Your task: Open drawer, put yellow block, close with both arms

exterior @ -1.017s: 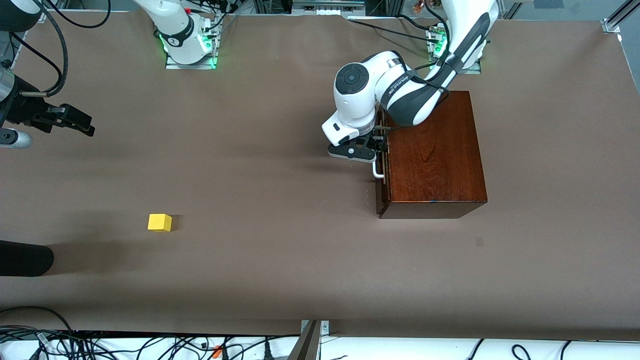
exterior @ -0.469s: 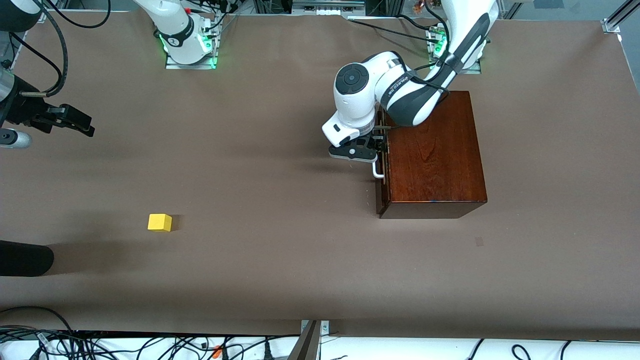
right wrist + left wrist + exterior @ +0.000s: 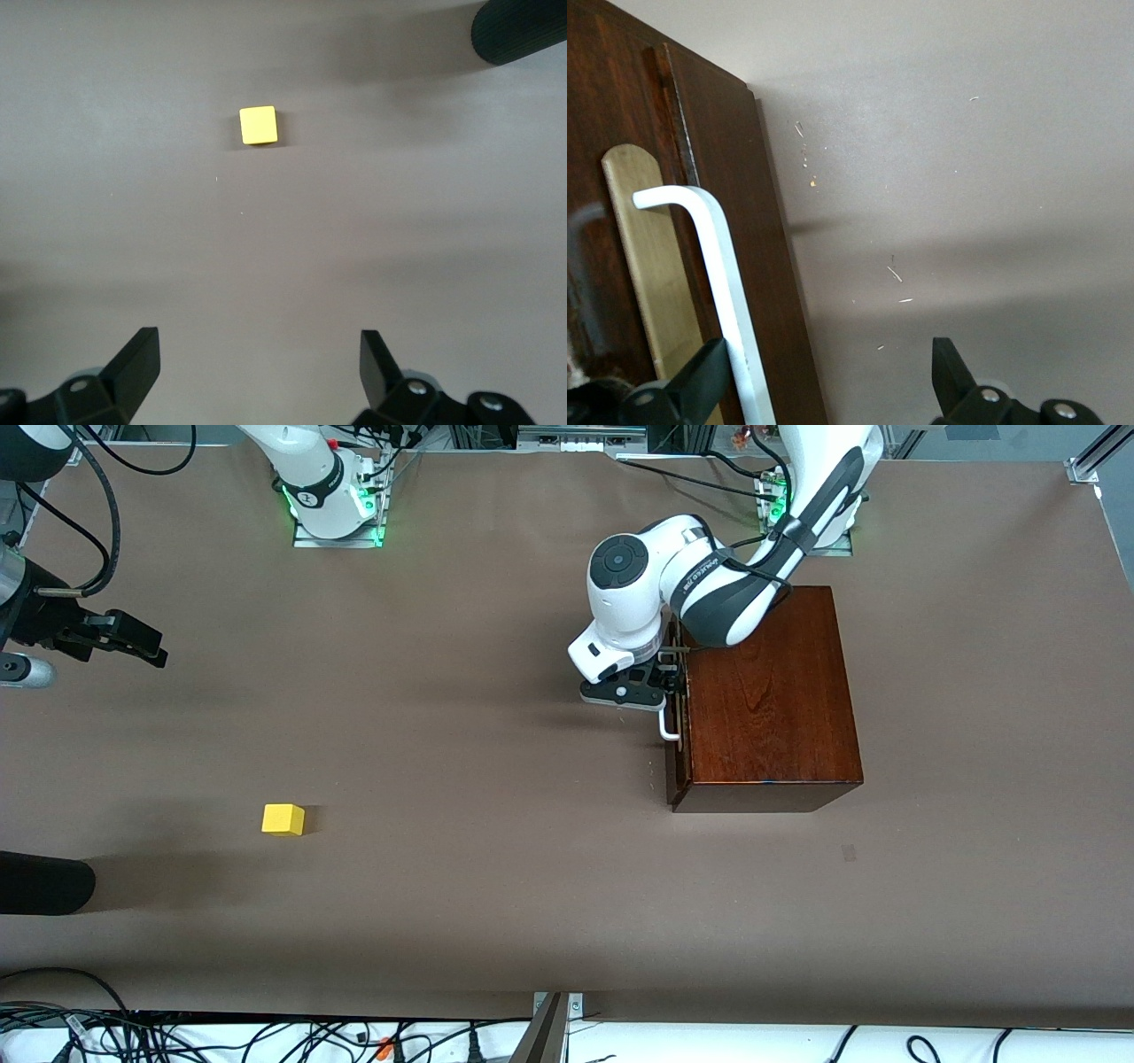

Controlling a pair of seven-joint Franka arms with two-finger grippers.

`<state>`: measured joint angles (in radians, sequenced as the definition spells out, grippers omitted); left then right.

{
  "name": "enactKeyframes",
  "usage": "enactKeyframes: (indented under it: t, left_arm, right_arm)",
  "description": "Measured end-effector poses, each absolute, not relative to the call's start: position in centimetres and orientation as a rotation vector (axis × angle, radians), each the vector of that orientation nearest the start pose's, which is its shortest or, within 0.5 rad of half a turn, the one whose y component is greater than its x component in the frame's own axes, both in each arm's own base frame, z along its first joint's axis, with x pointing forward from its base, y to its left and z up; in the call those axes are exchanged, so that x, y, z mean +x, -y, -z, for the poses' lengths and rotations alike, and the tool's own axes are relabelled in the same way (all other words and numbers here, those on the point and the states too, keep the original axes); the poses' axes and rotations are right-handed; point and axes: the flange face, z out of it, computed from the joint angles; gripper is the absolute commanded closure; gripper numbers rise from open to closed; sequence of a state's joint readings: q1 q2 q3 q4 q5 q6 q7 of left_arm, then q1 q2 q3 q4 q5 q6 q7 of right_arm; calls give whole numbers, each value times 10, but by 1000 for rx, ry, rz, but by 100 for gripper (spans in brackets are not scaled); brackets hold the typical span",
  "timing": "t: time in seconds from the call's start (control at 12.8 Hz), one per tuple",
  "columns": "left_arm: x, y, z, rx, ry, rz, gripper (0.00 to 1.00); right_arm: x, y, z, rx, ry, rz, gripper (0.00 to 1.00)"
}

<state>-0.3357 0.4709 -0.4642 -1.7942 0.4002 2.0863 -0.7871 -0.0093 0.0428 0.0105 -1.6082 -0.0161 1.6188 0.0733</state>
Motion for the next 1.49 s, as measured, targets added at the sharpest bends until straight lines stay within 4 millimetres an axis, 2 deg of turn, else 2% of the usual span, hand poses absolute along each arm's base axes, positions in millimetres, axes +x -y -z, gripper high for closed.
enactKeyframes:
  t: [0.39, 0.7, 1.17, 1.49]
  left_arm:
    - [461, 436, -289, -2884, -360, 13, 0]
    - [463, 443, -301, -2839, -363, 8, 0]
    - [463, 441, -269, -2806, -348, -21, 0]
    - [465, 446, -266, -2834, -313, 3, 0]
  right_arm:
    - [570, 1, -587, -3156, -112, -50, 0]
    - [570, 1, -587, -3156, -112, -49, 0]
    - [570, 1, -587, -3156, -112, -48, 0]
    - [570, 1, -587, -3156, -112, -48, 0]
